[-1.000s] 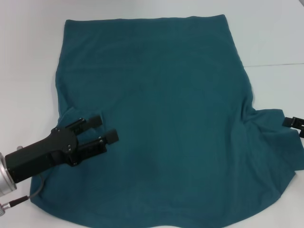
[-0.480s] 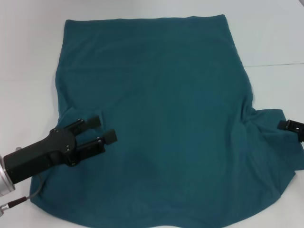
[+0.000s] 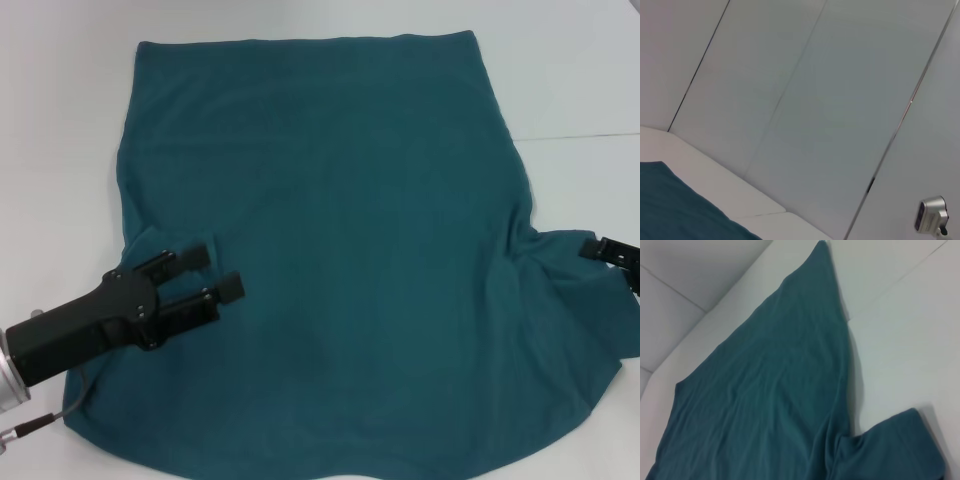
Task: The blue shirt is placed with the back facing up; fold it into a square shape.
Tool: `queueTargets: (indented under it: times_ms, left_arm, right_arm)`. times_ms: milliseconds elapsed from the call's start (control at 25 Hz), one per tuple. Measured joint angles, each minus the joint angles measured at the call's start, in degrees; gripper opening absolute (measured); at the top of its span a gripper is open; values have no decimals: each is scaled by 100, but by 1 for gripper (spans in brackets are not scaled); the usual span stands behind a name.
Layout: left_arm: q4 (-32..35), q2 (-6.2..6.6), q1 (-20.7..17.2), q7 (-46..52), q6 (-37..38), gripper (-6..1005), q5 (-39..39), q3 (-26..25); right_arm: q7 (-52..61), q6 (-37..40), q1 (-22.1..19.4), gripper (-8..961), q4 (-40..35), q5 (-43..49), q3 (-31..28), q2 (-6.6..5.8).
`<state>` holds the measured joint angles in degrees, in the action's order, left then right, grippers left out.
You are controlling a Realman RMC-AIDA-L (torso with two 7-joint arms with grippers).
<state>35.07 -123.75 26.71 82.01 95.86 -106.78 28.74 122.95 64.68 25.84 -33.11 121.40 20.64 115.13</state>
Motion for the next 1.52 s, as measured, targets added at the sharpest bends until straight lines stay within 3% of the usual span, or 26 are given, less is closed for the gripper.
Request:
queueTargets:
  times_ms: [240, 480, 680, 1240, 1520]
  left_arm:
    - [0, 9, 0, 7, -32, 869, -1, 0]
    - [10, 28, 24, 38, -36, 869, -7, -5]
    - [61, 36, 27, 111, -51, 868, -9, 0]
    - [79, 35, 27, 159, -50, 868, -9, 0]
    - [79, 35, 27, 159, -50, 870, -9, 0]
  right_arm:
    - [29, -111, 20, 812, 95, -11, 2, 2]
    - [-2, -157, 45, 626, 144, -20, 2, 31]
    - [-22, -229, 33, 387, 147, -101, 2, 48]
    - [-520, -531, -17, 7, 295, -582, -71, 143]
    - [-1144, -998, 7, 6, 424, -1183, -80, 141]
